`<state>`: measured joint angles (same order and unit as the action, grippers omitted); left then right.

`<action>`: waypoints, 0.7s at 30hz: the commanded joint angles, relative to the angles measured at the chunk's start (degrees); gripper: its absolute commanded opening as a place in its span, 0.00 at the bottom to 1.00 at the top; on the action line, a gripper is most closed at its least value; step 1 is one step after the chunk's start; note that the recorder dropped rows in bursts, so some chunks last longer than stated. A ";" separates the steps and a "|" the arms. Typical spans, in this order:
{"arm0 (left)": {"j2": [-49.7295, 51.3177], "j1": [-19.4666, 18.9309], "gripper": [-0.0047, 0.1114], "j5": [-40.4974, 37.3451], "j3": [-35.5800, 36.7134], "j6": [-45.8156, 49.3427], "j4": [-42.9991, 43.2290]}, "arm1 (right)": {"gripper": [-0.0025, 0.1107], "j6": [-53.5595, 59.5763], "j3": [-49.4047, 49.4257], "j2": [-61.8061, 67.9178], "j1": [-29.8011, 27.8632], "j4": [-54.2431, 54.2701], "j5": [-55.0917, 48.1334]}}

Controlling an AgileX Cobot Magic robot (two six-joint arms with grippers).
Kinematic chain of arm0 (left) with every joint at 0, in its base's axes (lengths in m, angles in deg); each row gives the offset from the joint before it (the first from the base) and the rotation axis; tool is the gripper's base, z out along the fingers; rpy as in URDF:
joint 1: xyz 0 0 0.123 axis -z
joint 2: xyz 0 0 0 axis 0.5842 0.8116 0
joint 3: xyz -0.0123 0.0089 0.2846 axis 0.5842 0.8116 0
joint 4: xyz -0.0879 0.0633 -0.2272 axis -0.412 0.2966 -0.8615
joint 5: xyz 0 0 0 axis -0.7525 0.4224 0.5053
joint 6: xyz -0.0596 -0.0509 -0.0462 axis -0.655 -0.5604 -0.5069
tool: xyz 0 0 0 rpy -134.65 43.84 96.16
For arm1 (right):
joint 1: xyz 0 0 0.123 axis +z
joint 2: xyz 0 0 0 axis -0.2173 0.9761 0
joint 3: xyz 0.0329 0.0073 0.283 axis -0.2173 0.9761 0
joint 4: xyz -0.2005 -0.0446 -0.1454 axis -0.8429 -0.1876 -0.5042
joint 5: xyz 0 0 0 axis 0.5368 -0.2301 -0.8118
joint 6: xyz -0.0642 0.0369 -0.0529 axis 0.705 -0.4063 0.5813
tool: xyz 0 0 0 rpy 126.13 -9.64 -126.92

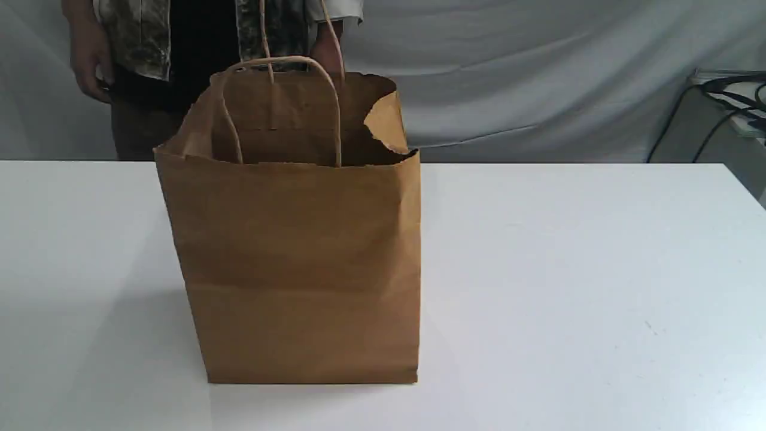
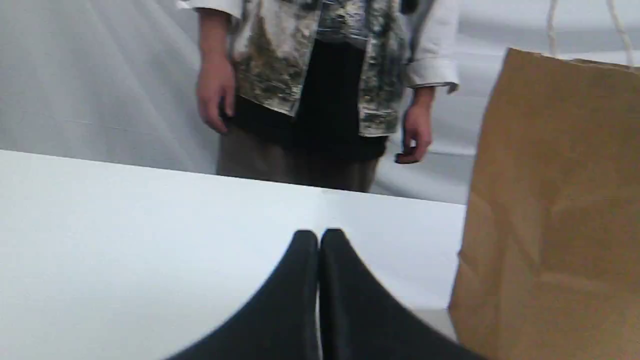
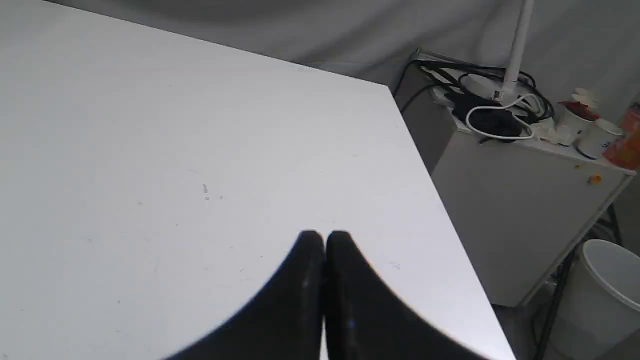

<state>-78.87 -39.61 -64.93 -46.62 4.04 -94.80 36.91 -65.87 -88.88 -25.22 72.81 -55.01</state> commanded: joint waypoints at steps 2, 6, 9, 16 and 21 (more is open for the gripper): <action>-0.29 -2.84 0.04 -3.38 0.28 -0.32 0.49 | 0.02 -0.31 0.17 -0.13 -0.50 -0.48 0.15; -0.29 -2.84 0.04 -6.77 0.28 1.76 0.49 | 0.02 -0.31 0.17 -0.13 -0.50 -0.48 0.15; -0.29 -2.84 0.04 -6.77 0.28 1.76 0.49 | 0.02 -0.31 0.17 -0.13 -0.50 -0.48 0.15; -0.29 -2.84 0.04 -7.59 0.28 0.78 -1.10 | 0.02 -0.31 0.17 -0.13 -0.50 -0.48 0.15; -0.29 -2.84 0.04 -7.59 0.28 1.17 -1.10 | 0.02 -0.31 0.17 -0.13 -0.50 -0.48 0.15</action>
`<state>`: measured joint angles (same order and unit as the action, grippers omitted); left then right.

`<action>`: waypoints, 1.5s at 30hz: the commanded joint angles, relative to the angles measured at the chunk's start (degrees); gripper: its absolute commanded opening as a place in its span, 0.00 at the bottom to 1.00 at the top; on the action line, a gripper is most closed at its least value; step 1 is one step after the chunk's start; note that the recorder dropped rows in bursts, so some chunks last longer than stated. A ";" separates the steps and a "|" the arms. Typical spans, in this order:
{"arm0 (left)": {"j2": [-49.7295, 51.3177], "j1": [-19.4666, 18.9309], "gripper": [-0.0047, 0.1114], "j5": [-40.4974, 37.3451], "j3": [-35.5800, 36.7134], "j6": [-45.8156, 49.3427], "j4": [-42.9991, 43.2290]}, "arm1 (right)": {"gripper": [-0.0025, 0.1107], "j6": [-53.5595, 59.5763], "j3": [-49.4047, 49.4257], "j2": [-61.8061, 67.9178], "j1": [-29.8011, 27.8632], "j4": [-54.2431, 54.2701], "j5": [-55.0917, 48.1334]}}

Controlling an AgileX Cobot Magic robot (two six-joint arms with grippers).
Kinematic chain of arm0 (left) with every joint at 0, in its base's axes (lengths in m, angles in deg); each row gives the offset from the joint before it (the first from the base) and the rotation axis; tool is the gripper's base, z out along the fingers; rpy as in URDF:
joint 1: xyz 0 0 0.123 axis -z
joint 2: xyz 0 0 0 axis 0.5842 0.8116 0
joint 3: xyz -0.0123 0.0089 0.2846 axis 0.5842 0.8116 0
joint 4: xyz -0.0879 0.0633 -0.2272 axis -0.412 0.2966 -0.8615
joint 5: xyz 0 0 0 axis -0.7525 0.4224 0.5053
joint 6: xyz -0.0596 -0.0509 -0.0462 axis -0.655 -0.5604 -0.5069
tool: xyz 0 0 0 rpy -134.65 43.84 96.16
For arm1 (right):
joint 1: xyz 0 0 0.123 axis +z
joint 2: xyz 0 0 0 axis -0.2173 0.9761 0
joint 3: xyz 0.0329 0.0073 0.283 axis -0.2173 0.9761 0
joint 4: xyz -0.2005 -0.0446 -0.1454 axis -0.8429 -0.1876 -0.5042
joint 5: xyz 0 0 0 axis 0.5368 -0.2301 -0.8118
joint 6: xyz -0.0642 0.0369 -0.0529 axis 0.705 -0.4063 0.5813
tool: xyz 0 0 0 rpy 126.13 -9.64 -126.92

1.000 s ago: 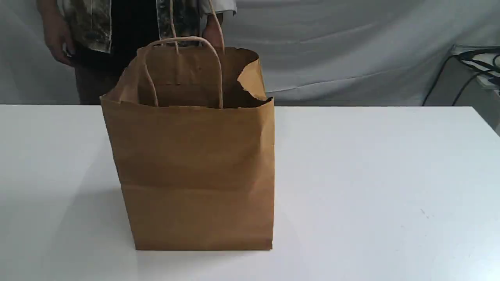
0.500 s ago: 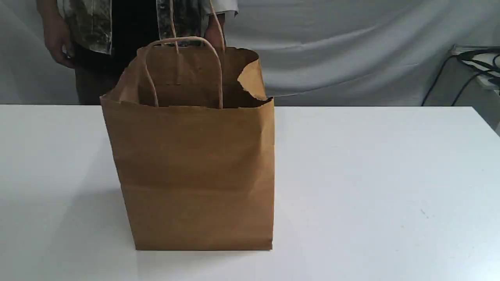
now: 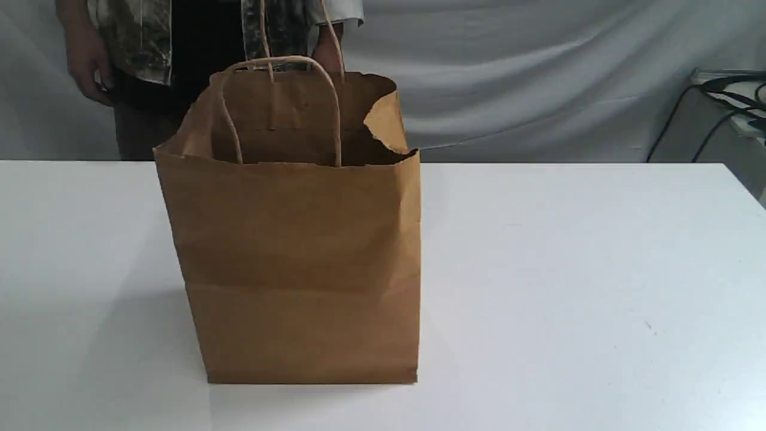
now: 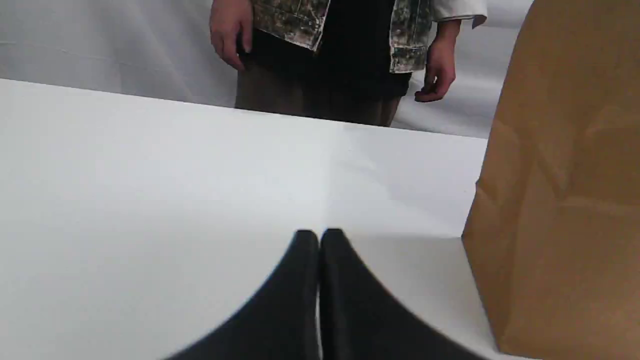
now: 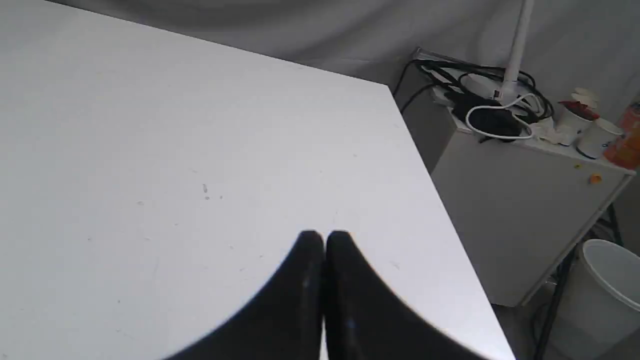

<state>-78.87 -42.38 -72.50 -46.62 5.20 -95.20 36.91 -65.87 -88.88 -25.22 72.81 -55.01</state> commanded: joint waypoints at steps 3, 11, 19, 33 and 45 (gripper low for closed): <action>-0.29 -0.07 0.04 -0.02 0.28 0.02 -0.70 | 0.02 -0.31 0.17 -0.13 -0.50 -0.48 0.15; -0.29 -0.07 0.04 -0.02 0.28 0.26 -0.70 | 0.02 -0.31 0.17 -0.13 -0.50 -0.48 0.15; -0.29 -0.22 0.04 -0.02 0.28 0.25 -0.70 | 0.02 -0.31 0.17 -0.13 -0.50 -0.48 0.15; -0.29 -0.22 0.04 -0.02 0.28 0.25 -0.70 | 0.02 -0.31 0.17 -0.13 -0.50 -0.48 0.15; -0.29 -0.22 0.04 -0.02 0.28 0.25 -0.70 | 0.02 -0.31 0.17 -0.13 -0.50 -0.48 0.15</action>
